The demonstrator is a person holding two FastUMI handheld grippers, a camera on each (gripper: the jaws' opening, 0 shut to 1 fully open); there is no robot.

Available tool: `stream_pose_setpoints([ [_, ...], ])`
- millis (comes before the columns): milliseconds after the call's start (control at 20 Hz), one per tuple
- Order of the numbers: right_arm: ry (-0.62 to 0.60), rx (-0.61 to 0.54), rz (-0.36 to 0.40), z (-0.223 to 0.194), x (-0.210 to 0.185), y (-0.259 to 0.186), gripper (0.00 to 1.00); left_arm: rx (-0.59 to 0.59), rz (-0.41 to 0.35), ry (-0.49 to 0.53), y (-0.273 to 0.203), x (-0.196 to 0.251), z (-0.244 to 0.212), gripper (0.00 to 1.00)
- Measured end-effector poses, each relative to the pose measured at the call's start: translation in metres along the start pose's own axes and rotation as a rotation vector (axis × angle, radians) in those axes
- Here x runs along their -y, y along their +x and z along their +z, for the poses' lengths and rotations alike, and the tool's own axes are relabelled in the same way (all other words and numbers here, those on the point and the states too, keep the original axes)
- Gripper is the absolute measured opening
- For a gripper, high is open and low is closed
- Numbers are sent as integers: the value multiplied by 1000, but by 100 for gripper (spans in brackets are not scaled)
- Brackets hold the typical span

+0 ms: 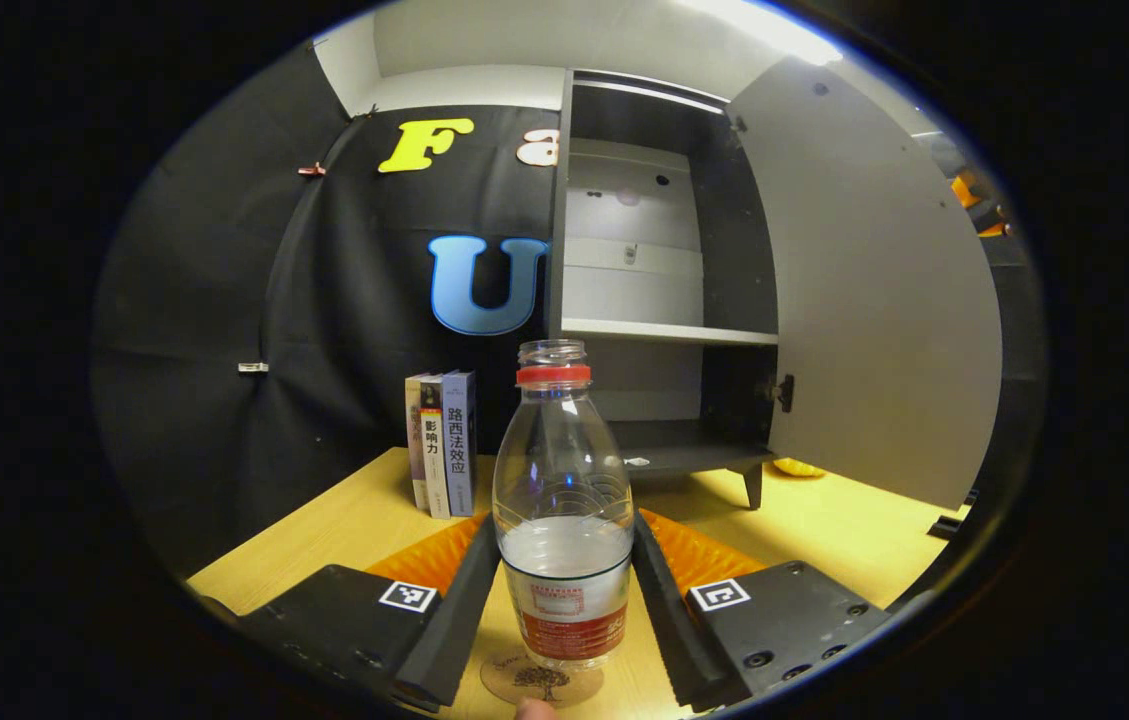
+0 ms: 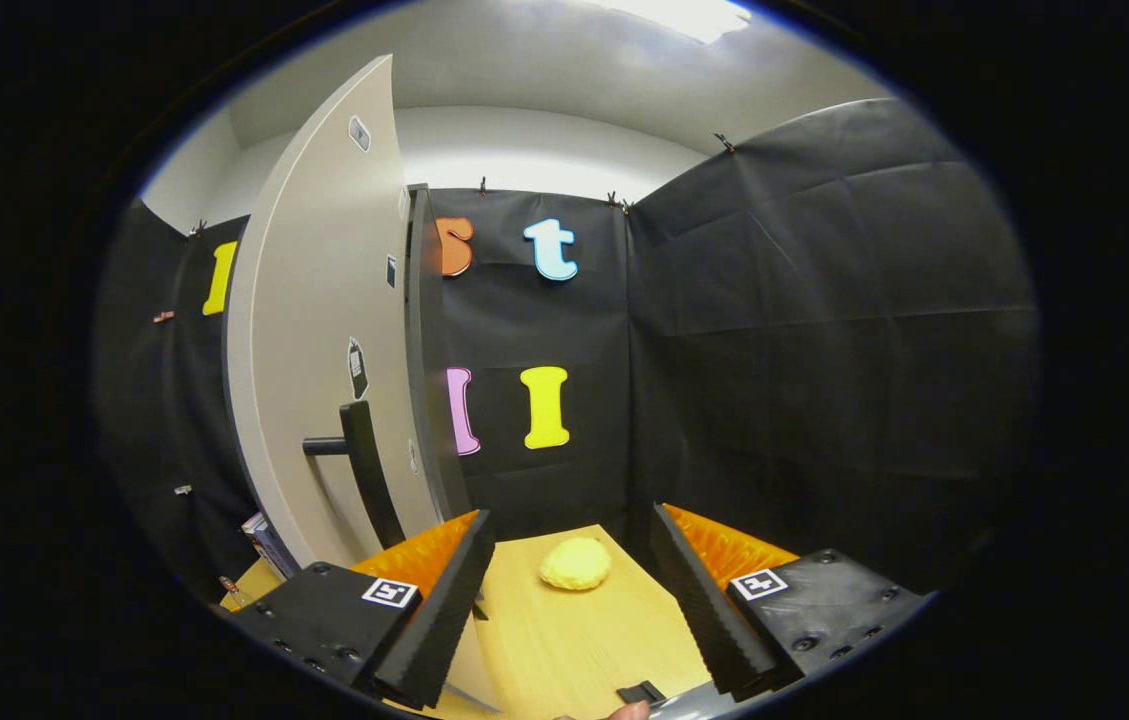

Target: Open the cabinet door with the right hand, grasp the bottle in the cabinet with the left hand and place it on the coaster, then close the cabinet door with the right hand.

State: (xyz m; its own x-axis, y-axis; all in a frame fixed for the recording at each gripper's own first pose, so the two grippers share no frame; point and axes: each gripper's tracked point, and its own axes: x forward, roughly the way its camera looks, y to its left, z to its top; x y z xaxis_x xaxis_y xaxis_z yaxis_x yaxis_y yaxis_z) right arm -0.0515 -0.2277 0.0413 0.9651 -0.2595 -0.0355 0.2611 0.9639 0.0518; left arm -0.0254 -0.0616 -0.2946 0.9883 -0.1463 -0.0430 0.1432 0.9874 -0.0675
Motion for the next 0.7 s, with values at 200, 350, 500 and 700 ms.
stream_pose_setpoints([
  [200, -2, -34, -55, -4, 6, -8, 97, 3, -35, 20, 5, -2, -25, 77],
  [350, -16, -35, -81, 0, 8, -13, 97, 1, -49, 39, 4, -5, -37, 77],
  [500, -21, -37, -92, 0, 6, -17, 98, -2, -58, 24, -5, -5, -42, 77],
  [700, -36, -39, -89, 0, 2, -20, 98, -11, -61, 34, -15, -10, -49, 80],
])
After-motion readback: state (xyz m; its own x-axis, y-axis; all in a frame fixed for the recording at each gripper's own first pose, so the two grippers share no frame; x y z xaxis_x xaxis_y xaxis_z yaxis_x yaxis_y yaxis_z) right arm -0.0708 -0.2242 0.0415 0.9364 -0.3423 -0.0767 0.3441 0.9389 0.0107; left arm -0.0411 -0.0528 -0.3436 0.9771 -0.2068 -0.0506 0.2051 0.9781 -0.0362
